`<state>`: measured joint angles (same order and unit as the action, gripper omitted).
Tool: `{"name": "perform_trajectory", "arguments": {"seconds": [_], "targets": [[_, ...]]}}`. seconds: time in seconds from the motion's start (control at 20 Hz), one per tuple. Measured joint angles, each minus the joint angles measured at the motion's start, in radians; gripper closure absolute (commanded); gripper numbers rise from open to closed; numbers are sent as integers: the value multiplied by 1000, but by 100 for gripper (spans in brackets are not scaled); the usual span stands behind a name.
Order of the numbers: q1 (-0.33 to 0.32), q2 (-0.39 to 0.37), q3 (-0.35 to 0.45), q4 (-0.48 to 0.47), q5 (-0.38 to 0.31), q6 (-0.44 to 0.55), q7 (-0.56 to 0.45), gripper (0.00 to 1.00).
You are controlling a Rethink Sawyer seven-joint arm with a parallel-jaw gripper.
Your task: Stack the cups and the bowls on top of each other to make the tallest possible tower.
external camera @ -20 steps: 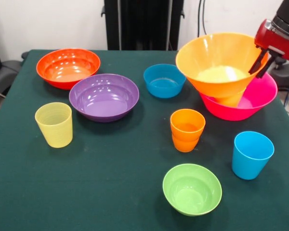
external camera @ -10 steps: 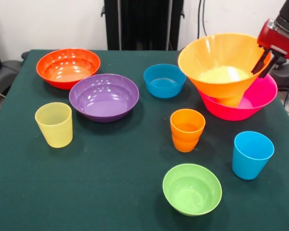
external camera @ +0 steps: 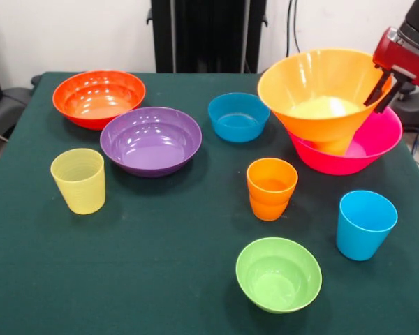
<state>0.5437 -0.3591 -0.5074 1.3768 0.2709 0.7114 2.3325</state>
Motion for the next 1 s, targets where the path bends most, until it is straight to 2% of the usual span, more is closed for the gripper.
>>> {"name": "perform_trajectory", "arguments": {"seconds": [0.55, 1.0], "targets": [[60, 26, -31, -34, 33, 35, 32, 100], [82, 29, -35, -52, 54, 43, 77, 100]]}}
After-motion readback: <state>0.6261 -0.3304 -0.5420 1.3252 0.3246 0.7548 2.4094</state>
